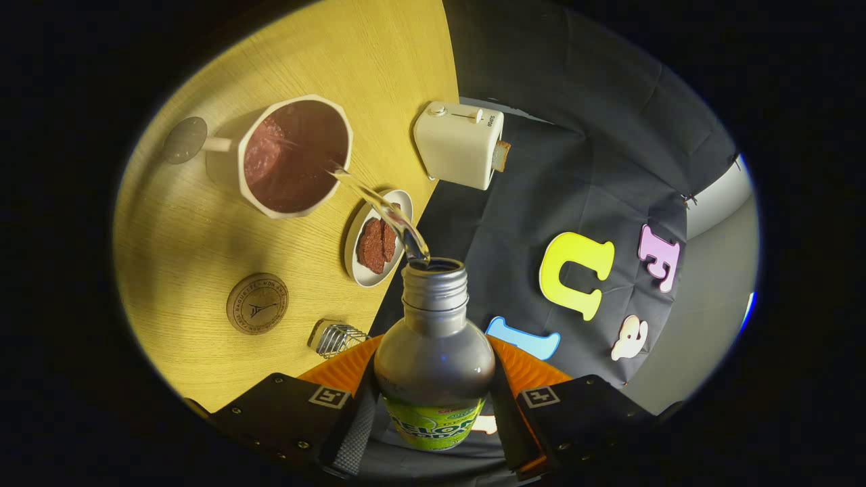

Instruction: Take the bottle from table, then pour the juice into the cup, finally place the bottle on the coaster

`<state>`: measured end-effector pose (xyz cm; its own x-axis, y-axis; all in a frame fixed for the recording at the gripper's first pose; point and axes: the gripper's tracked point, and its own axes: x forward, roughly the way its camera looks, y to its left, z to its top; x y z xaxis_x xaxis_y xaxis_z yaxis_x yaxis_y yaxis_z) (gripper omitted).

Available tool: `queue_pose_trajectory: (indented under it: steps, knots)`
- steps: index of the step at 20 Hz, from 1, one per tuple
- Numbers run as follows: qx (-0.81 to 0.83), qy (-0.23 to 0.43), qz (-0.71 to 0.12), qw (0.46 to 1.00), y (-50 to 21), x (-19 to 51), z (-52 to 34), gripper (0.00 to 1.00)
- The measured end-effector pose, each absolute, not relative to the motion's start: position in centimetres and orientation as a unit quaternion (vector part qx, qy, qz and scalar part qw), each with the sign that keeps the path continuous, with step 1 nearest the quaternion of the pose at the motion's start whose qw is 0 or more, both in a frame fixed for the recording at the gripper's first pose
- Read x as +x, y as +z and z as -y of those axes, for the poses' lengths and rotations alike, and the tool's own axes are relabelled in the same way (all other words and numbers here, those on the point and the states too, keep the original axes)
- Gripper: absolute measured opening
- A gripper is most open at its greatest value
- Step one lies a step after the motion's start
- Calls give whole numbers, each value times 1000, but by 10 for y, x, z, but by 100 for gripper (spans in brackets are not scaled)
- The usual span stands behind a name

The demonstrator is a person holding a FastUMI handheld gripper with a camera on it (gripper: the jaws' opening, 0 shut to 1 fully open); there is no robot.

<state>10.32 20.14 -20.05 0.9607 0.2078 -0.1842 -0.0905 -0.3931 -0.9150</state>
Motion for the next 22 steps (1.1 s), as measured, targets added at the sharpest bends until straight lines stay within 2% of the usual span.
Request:
queue_pose_trajectory:
  steps: [22]
  knots:
    - [-855, 141, 69, 495, -185, 110, -204, 77]
